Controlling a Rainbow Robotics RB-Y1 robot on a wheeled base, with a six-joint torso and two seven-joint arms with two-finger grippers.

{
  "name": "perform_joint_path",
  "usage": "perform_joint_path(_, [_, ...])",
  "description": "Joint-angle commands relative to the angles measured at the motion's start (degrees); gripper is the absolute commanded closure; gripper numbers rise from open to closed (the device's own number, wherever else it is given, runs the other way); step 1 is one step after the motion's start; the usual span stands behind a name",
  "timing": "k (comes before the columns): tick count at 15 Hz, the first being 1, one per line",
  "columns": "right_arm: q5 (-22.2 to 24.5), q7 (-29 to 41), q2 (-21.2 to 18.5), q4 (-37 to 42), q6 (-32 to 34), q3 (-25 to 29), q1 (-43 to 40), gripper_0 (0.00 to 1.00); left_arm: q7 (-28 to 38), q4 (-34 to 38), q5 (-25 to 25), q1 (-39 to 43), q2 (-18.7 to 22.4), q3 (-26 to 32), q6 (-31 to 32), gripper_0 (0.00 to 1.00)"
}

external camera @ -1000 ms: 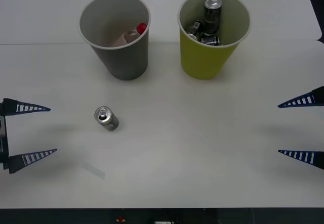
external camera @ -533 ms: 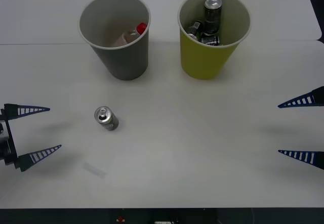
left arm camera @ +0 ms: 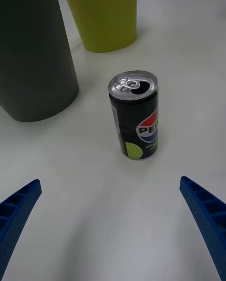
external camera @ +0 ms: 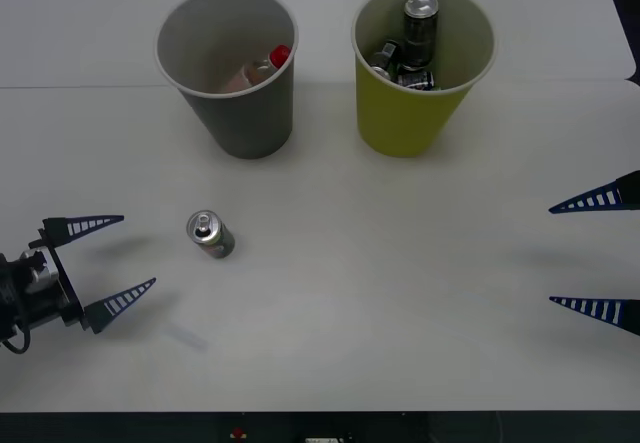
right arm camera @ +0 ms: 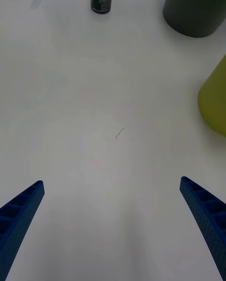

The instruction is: Put the can into the green bin and the plastic bottle into the gray bin

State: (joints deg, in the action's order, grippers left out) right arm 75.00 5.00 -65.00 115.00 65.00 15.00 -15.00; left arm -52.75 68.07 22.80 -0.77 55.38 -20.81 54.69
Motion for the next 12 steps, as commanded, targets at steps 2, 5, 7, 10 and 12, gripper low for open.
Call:
perform_joint_path(2, [0.0,0.0,0.0,0.0,0.0,0.0,0.0,0.0,-0.34,-3.73,-0.65,-3.36,-4.49,-2.3,-0.73,0.0])
perform_joint_path(5, [0.0,0.0,0.0,0.0,0.0,0.0,0.0,0.0,-0.34,-3.82,-3.02,-4.51,-6.86,-5.55,-2.93,0.0])
perform_joint_path(7, [0.0,0.0,0.0,0.0,0.0,0.0,0.0,0.0,-0.34,-3.82,-3.29,-5.21,-8.62,-6.43,-4.16,0.0])
perform_joint_path(10, [0.0,0.0,0.0,0.0,0.0,0.0,0.0,0.0,-0.43,-3.82,-3.29,-6.44,-10.73,-7.66,-6.27,0.0])
perform_joint_path(12, [0.0,0.0,0.0,0.0,0.0,0.0,0.0,0.0,-0.43,-3.82,-3.2,-7.23,-12.4,-8.01,-7.85,0.0])
